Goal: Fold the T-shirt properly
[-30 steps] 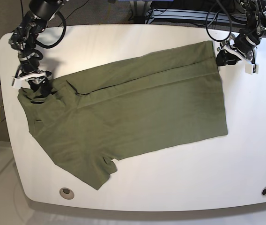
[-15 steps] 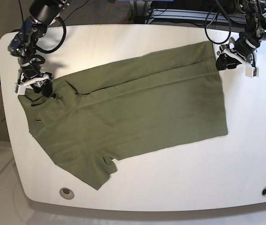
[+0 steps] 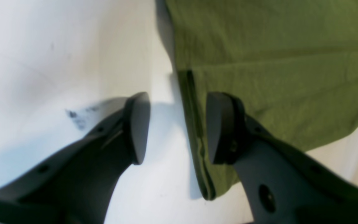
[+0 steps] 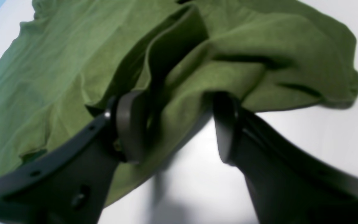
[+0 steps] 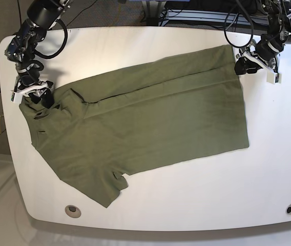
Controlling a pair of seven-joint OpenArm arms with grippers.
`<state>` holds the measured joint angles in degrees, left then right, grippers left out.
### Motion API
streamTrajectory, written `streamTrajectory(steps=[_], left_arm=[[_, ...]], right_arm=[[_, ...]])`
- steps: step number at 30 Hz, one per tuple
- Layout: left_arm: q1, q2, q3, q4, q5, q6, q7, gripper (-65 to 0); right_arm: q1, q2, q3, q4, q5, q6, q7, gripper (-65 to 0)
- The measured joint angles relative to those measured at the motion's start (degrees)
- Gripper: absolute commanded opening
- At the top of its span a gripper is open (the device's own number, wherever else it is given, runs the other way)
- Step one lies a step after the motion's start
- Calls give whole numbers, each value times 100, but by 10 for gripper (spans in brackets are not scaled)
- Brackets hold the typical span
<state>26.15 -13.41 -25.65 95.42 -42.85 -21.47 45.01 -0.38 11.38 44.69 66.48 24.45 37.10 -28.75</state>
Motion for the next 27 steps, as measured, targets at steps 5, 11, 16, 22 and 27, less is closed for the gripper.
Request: streamTrajectory(steps=[5,11,16,22,27], left_arm=[[-31,-4,-7,0,2,0,-4,-377],[-46,-2,-7,11,0,2,-4,-372],[-114,-11,11,11,0,2,-33,-372],[-188,-13,11,11,-7,4,-92,-372],[-282,85,15,2,37,7,-15,-383]], right_arm=[[68,72,-11,-210,122,-24,125,-447],[87,68,-11,-197,83,-52,173,-400],[146,22,-13,-162,9,-42,136,-387],[240,-306,2,96,-98,-103,81,-427],[186,-741,-24,234,-35,-20,35,-409]])
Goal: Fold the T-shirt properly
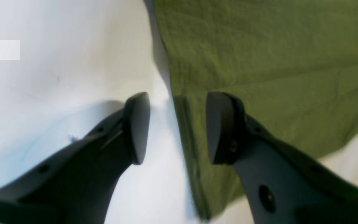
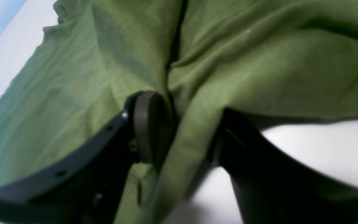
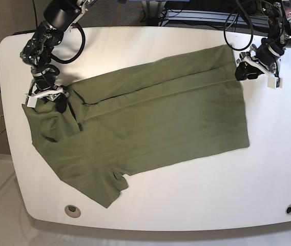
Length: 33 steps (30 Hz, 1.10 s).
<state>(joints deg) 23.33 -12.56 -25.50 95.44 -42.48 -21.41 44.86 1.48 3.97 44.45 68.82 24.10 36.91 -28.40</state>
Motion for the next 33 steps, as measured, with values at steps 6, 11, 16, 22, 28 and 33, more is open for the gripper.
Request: streamTrajectory(steps=[6,11,16,22,28,33], left_arm=[[-321,94,55,85,-46,-9,24,-383],[-267,57,17,337,4,4,-2,-383],[-229,68,7,525,44,37,57,-383],[-269,59,15,551,11,20,33,-383],[-243,70,35,551,46,39,55,-383],[-256,170,28,551,55,44,48,-383]], right_arm=[[-11,20,17,-28,76,61,-186,-409],[-20,2,20,-24,76,42,-181,-409],[-61,-20,17,155,44,39,-254,-408],[-317,-68,-2,876,-205,-94,-588,-408],[-470,-55,22,1464,-280,-129,-957,-408],[-439,-48,13,1744,-267,-107,-1172,-408]])
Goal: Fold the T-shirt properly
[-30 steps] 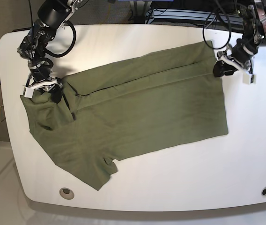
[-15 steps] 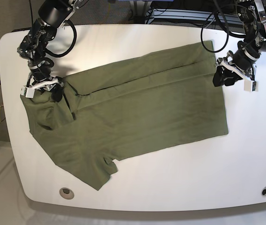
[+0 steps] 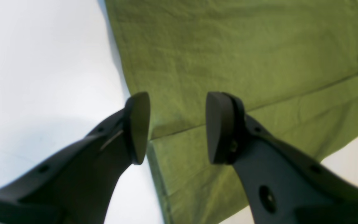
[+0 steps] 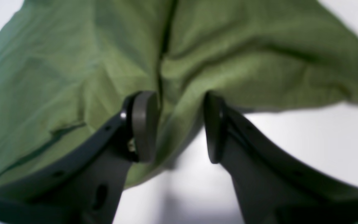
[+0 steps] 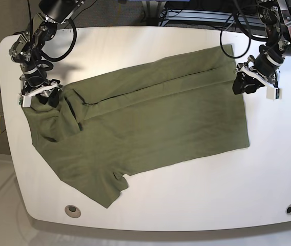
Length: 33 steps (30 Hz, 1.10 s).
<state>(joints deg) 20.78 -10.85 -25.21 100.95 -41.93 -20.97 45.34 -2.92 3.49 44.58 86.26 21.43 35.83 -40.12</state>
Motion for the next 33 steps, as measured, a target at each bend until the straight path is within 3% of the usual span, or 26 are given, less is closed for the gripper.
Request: streamTrajectory(steps=[9,21,29,33], left_arm=[[20,407,20,0,610,-2,-11,-383],[120,483,363,-2,717,-4,-13,-383],[125,522,448,-4,728,0,-13,-383],[129,608,529,-7,723,0,-15,-383]], right_arm=[[-238,2,42,264,-52,-35,-98,-408],[-256,221,15,761,-24,-44,-46,-407],[33,444,0,225,-46,-66,-2,-411],[380,599,-37,-398,-389,-22,-48,-443]])
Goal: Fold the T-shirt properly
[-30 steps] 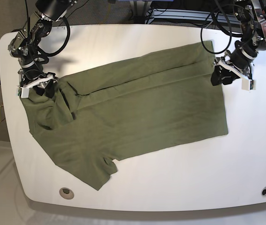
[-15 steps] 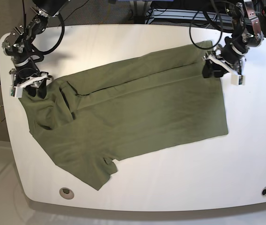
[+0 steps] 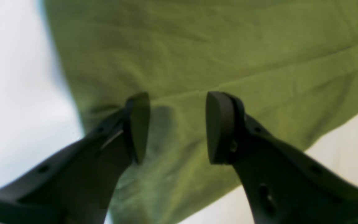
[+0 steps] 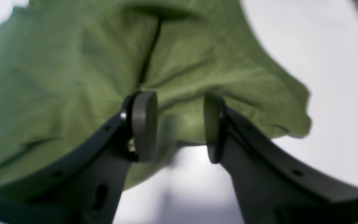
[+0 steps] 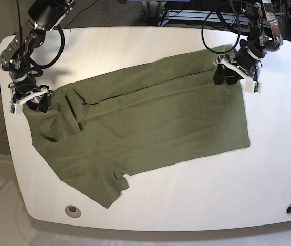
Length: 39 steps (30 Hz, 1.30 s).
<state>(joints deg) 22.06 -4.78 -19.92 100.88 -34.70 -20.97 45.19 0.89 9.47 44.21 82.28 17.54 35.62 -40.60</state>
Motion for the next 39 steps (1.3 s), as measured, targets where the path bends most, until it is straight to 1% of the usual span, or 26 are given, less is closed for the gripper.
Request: streamTrajectory(steps=[1,2,3,4,5,6,7,10,14,18,20,23,29,34,39], left_arm=[[2,17,37,0,0,0,0,-384],[2,33,70,-7,2,0,9,-391],[2,42,96,-7,0,0,15,-403],[15,39,144,-7,-2,-2,17,-426],[17,35,179,-7,0,0,4,-458],[20,28,216,-7,0,0,2,-483],[35,26,267,-7,2,0,2,-531],[63,28,422,-7,17,20,-2,-646],[68,31,621,-22,22,15,20,-650],[63,33,745,-24,396,15,-7,-650],[66,33,776,-55,568,13,0,-650],[66,48,763,-199,634,-7,-48,-650],[-11,52,761,-566,437,-72,-286,-650],[-31,42,748,-693,337,-118,-415,-650],[-37,-83,769,-715,310,-157,-428,-650]], right_arm=[[81,22,9,-151,-127,9,11,-467],[164,42,17,-293,-267,-13,11,-519],[225,44,24,-382,-404,-22,20,-556],[293,50,37,-503,-538,-2,63,-610],[332,50,33,-573,-610,0,111,-650],[361,48,31,-621,-684,17,188,-650],[393,35,24,-673,-732,39,254,-650],[501,22,2,-796,-863,39,385,-650],[680,55,4,-1071,-951,42,411,-650],[800,103,0,-1346,-1062,39,424,-650],[815,125,2,-1462,-1132,42,568,-650],[813,162,-7,-1665,-1211,42,894,-650],[693,229,-435,-2059,-1279,35,1753,-650],[422,227,-616,-2065,-1110,39,2111,-650],[179,151,-669,-1976,-979,46,2293,-650]])
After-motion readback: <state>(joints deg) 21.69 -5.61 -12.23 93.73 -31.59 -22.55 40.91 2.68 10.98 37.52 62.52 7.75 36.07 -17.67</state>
